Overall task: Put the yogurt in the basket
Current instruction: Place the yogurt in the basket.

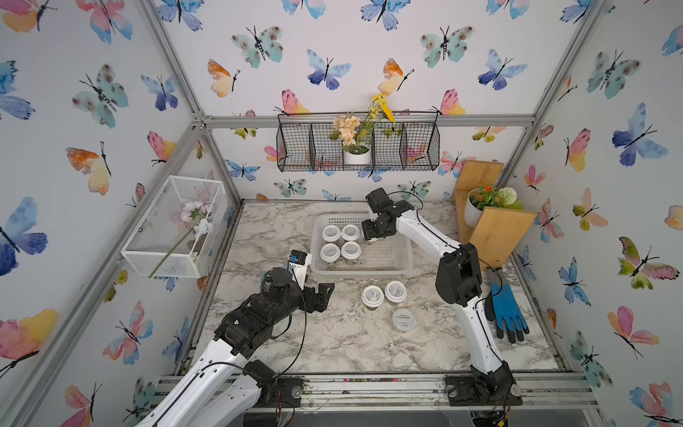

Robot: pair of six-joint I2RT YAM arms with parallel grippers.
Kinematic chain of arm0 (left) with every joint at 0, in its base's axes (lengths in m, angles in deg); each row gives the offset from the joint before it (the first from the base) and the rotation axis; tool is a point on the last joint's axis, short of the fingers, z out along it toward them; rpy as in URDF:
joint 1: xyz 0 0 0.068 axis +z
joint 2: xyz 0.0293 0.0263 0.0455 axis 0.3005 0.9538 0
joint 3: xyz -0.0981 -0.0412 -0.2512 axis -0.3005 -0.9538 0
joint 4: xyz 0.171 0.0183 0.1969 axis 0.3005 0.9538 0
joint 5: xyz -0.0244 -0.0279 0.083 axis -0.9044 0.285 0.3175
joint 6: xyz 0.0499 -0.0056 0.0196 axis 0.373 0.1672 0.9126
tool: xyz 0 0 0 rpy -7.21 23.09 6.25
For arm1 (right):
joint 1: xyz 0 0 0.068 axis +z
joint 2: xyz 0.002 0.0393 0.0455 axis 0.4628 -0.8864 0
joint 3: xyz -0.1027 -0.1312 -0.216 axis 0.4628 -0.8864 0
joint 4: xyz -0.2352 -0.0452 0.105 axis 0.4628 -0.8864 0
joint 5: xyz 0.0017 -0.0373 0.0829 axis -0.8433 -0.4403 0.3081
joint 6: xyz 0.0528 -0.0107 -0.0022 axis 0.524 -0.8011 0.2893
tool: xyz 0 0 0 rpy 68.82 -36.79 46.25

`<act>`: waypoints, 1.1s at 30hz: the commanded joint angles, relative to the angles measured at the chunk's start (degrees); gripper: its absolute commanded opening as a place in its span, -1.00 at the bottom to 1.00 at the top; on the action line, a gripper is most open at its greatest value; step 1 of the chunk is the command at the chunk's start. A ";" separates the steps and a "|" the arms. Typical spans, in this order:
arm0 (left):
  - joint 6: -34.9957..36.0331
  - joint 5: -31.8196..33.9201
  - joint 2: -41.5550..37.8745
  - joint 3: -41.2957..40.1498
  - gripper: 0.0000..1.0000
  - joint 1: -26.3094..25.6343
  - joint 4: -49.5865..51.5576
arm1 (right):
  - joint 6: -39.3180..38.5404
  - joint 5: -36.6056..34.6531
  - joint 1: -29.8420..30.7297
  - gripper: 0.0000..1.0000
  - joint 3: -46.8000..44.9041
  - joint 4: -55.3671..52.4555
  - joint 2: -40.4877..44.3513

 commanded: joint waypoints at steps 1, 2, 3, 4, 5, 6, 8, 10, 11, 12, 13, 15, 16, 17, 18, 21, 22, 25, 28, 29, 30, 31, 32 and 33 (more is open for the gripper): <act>0.57 -1.54 -0.15 -0.28 0.92 -0.26 -0.82 | 0.25 -0.89 -0.29 0.33 1.91 -1.21 -2.48; 0.59 -1.53 -0.14 -0.28 0.92 -0.28 -0.82 | 0.25 -0.89 -0.29 0.35 2.08 -1.34 -2.65; 0.57 -1.55 -0.02 -0.20 0.92 -0.27 -0.82 | 0.34 -0.89 -0.29 0.39 2.21 -1.35 -2.79; 0.58 -1.54 -0.14 -0.25 0.92 -0.25 -0.82 | 0.34 -0.98 -0.29 0.42 2.10 -1.34 -2.86; 0.57 -1.55 -0.19 -0.20 0.92 -0.28 -0.82 | 0.42 -1.07 -0.29 0.46 2.09 -1.27 -2.84; 0.62 -1.54 -0.25 -0.28 0.92 -0.26 -0.82 | 0.43 -1.15 -0.29 0.50 2.08 -1.25 -2.78; 0.62 -1.55 -0.30 -0.24 0.92 -0.25 -0.86 | 0.35 -1.24 -0.29 0.59 1.83 -1.00 -2.63; 0.58 -1.64 -0.23 -0.28 0.92 -0.25 -0.91 | 0.34 -1.09 -0.29 0.67 2.28 -1.05 -2.73; 0.61 -1.70 -0.13 -0.28 0.92 -0.26 -0.91 | 0.25 -0.95 -0.29 0.70 2.80 -1.28 -2.91; 0.59 -1.82 0.01 -0.23 0.91 -0.25 -0.84 | 0.25 -0.83 -0.29 0.72 3.24 -1.49 -2.96; 0.58 -1.83 0.04 -0.23 0.92 -0.25 -0.82 | 0.25 -0.65 -0.29 0.75 3.57 -1.68 -2.86; 0.57 -1.82 0.00 -0.28 0.92 -0.25 -0.82 | 0.32 -0.50 -0.29 0.78 3.62 -1.53 -2.32; 0.61 -1.74 -0.06 -0.28 0.92 -0.26 -0.82 | 0.34 -0.30 -0.29 0.79 3.37 -1.35 -1.80; 0.59 -1.74 -0.08 -0.27 0.92 -0.27 -0.82 | 0.41 -0.20 -0.29 0.80 3.12 -1.18 -1.46; 0.57 -1.62 -0.15 -0.27 0.92 -0.25 -0.86 | 0.47 0.02 -0.29 0.80 2.70 -0.96 -0.82; 0.46 -1.61 0.07 -0.21 0.91 -0.28 -0.82 | 0.69 0.43 -0.29 0.81 1.15 -0.05 0.99; 0.48 -1.72 0.03 -0.26 0.92 -0.25 -0.82 | 0.69 0.43 -0.29 0.81 0.47 0.21 1.62; 0.48 -1.62 -0.06 -0.28 0.91 -0.25 -0.82 | 0.78 0.68 -0.29 0.75 -1.47 0.90 3.21; 0.48 -1.55 -0.05 -0.28 0.91 -0.25 -0.82 | 1.03 1.57 -0.38 0.67 -3.55 2.04 4.60; 0.48 -1.50 -0.02 -0.25 0.91 -0.25 -0.82 | 1.13 2.27 -0.42 0.65 -4.89 2.90 5.34; 0.48 -1.50 -0.07 -0.28 0.91 -0.25 -0.82 | 1.26 2.78 -0.47 0.63 -5.93 3.74 5.89; 0.48 -1.54 -0.06 -0.27 0.91 -0.25 -0.82 | 1.38 3.42 -0.62 0.60 -6.96 4.45 6.20; 0.48 -1.65 -0.06 -0.25 0.91 -0.26 -0.82 | 1.47 3.90 -0.76 0.57 -7.59 4.96 6.40; 0.48 -1.64 -0.06 -0.28 0.91 -0.25 -0.82 | 1.52 4.36 -0.90 0.51 -8.37 5.61 6.60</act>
